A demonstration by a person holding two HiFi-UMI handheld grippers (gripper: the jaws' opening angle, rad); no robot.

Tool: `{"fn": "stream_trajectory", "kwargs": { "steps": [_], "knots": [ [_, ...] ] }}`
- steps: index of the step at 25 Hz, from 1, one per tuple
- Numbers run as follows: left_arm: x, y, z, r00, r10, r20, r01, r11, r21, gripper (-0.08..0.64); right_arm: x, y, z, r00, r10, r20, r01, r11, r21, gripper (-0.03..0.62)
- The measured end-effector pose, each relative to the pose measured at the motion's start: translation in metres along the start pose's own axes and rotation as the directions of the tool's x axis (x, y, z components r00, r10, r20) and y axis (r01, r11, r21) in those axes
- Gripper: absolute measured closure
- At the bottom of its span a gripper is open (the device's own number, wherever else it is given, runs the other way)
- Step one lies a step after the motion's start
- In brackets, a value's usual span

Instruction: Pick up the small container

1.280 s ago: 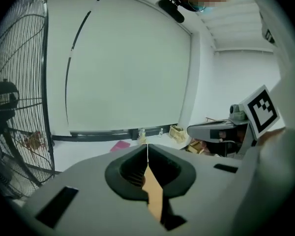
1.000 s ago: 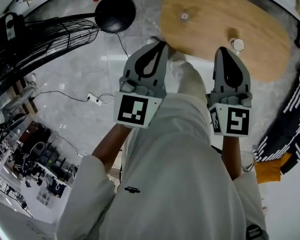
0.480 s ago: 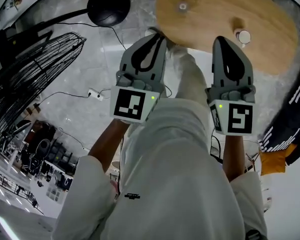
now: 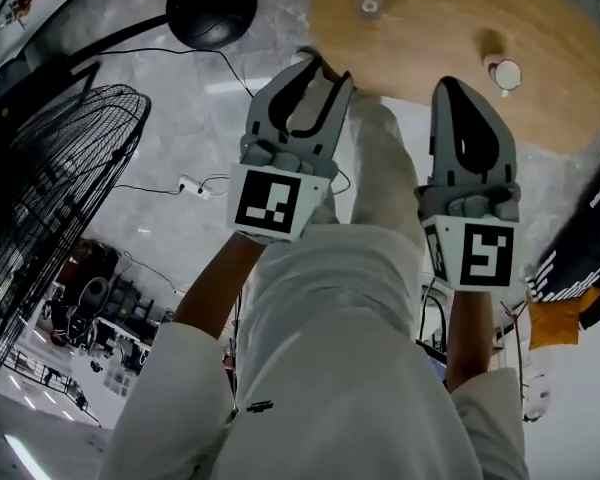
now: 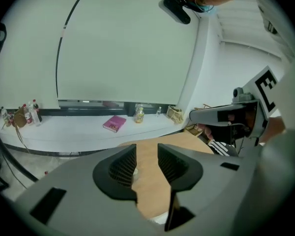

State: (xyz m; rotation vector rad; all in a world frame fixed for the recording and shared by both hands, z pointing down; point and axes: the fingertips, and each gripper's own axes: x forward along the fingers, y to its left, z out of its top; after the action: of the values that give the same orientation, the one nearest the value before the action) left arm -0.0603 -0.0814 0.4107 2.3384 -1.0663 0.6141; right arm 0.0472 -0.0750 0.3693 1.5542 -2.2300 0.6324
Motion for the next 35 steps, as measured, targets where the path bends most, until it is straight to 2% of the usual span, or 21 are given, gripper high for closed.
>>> {"fn": "stream_trajectory", "kwargs": {
  "steps": [2, 5, 7, 12, 16, 19, 23, 31, 35],
  "knots": [
    [0.012, 0.003, -0.009, 1.000, 0.003, -0.022, -0.003, 1.000, -0.005, 0.405, 0.007, -0.005, -0.006, 1.000, -0.002, 0.003, 0.002, 1.000, -0.002, 0.586],
    [0.031, 0.004, -0.017, 1.000, -0.009, -0.009, 0.009, 1.000, 0.018, 0.383, 0.014, -0.012, -0.017, 1.000, -0.010, 0.009, 0.010, 1.000, 0.007, 0.584],
    [0.044, 0.002, -0.025, 1.000, -0.023, 0.001, 0.023, 0.999, 0.048, 0.327, 0.017, -0.017, -0.029, 1.000, -0.005, -0.001, 0.005, 1.000, 0.006, 0.584],
    [0.074, 0.002, -0.040, 1.000, -0.017, -0.004, 0.017, 0.997, 0.073, 0.261, 0.030, -0.027, -0.045, 1.000, -0.005, -0.016, 0.006, 1.000, 0.024, 0.584],
    [0.097, 0.014, -0.056, 1.000, 0.000, -0.009, 0.000, 0.998, 0.064, 0.247, 0.043, -0.029, -0.059, 1.000, 0.019, -0.023, -0.019, 1.000, -0.005, 0.585],
    [0.111, 0.015, -0.070, 0.999, -0.005, -0.032, 0.008, 0.996, 0.085, 0.247, 0.048, -0.030, -0.067, 0.999, 0.030, -0.025, -0.030, 0.999, -0.011, 0.584],
    [0.128, 0.016, -0.078, 0.999, -0.012, -0.044, 0.018, 0.993, 0.118, 0.242, 0.051, -0.035, -0.071, 1.000, 0.020, -0.022, -0.020, 1.000, 0.013, 0.585],
    [0.166, 0.035, -0.107, 0.998, 0.019, -0.068, -0.010, 0.992, 0.130, 0.225, 0.064, -0.043, -0.088, 1.000, -0.002, -0.029, 0.004, 0.998, 0.058, 0.584],
    [0.185, 0.041, -0.116, 0.997, 0.029, -0.068, -0.020, 0.992, 0.121, 0.221, 0.067, -0.046, -0.095, 0.999, 0.008, -0.037, -0.006, 0.999, 0.039, 0.584]
  ]
}}
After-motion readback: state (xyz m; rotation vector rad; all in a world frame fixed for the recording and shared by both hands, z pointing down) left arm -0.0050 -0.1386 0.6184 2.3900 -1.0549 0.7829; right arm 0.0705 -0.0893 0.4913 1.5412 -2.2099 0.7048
